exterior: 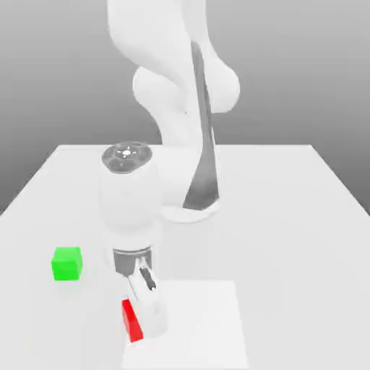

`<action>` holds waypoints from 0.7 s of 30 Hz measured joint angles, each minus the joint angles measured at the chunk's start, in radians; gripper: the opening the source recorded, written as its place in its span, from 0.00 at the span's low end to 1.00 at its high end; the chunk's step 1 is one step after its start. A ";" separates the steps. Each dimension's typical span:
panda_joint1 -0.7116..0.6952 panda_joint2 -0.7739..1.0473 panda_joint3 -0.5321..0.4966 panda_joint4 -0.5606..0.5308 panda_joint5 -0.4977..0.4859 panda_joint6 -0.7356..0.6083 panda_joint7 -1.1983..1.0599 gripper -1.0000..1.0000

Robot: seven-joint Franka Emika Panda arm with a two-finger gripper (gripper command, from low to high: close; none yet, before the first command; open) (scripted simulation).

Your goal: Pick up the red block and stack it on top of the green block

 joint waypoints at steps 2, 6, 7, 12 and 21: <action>0.000 0.000 0.000 0.000 0.000 0.001 0.000 0.00; -0.004 -0.021 0.006 -0.003 0.007 -0.016 -0.005 0.00; -0.009 -0.051 0.013 -0.008 0.017 -0.042 -0.012 0.00; -0.055 -0.217 -0.001 -0.051 0.060 -0.165 -0.061 0.00; -0.350 -0.449 -0.198 -0.228 0.042 -0.218 -0.191 0.00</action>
